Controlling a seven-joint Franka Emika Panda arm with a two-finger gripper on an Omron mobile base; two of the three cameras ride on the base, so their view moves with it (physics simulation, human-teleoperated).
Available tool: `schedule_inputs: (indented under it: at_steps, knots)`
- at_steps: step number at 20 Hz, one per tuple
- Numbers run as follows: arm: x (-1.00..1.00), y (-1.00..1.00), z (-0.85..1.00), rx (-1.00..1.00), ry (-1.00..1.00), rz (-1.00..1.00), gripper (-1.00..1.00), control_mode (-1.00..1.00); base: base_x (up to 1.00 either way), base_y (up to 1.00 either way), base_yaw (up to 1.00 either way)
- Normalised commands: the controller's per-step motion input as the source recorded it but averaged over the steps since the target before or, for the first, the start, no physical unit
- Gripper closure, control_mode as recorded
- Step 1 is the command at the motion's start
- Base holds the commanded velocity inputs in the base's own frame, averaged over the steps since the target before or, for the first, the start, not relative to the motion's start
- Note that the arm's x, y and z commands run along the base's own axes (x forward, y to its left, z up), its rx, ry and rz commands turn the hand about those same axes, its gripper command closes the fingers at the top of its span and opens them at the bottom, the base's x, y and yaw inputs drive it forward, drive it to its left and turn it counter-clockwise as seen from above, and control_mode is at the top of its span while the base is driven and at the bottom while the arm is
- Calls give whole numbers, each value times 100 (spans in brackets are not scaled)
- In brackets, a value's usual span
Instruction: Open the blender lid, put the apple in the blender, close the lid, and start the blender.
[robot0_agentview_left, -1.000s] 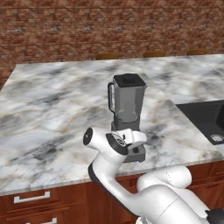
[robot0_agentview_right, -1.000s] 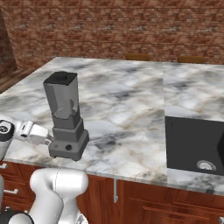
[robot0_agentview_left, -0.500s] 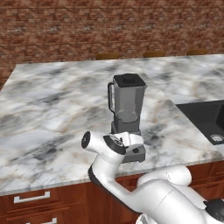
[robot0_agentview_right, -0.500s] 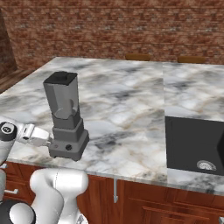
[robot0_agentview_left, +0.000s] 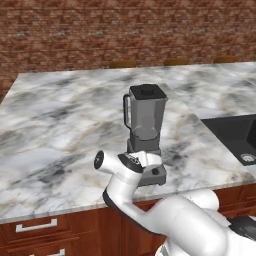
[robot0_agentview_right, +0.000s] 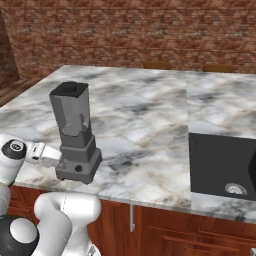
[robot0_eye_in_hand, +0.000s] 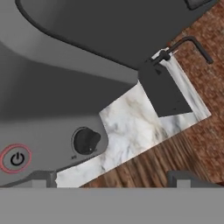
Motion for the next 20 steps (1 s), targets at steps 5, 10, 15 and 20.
schedule_inputs:
  at_steps: [5,10,15,20]
  knots:
    - [19,7,-15,0,0,0,-100,-100,0,0,0]
    - [20,9,-11,0,0,0,-100,-100,0,0,0]
    - [8,0,-17,0,0,0,-100,-100,0,0,0]
    - [0,0,-17,0,0,0,-100,-100,0,0,0]
